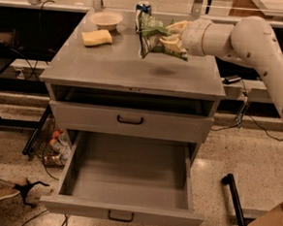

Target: Pick green jalapeno chip bag from middle drawer and place on counter

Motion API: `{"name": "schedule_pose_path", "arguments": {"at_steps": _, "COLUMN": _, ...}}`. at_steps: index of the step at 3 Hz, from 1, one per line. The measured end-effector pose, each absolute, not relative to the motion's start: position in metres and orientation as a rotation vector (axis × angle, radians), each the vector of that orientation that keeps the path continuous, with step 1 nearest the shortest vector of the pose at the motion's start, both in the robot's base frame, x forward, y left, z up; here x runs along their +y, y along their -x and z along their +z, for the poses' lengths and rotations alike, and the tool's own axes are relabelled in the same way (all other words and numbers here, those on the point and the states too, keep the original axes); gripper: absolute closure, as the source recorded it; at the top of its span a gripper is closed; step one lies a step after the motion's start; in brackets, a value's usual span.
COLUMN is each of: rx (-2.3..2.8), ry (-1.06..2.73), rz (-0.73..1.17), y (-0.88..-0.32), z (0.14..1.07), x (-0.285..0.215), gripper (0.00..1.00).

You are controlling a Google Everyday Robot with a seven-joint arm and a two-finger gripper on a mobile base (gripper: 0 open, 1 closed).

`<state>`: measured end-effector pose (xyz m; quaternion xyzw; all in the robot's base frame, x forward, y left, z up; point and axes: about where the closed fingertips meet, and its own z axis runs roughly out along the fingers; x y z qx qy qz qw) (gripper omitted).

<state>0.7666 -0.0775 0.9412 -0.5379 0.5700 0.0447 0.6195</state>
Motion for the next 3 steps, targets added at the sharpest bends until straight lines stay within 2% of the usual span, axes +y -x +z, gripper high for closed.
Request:
{"name": "schedule_pose_path", "arguments": {"at_steps": 1, "rx": 1.338, "ry": 1.247, "rz": 0.117, "y": -0.792, "z": 0.934, "x": -0.068, "gripper": 0.13}}
{"name": "schedule_pose_path", "arguments": {"at_steps": 2, "rx": 1.353, "ry": 1.251, "rz": 0.126, "y": -0.807, "z": 0.930, "x": -0.064, "gripper": 0.00}}
{"name": "schedule_pose_path", "arguments": {"at_steps": 3, "rx": 1.367, "ry": 1.214, "rz": 0.106, "y": -0.808, "z": 0.935, "x": -0.078, "gripper": 0.00}}
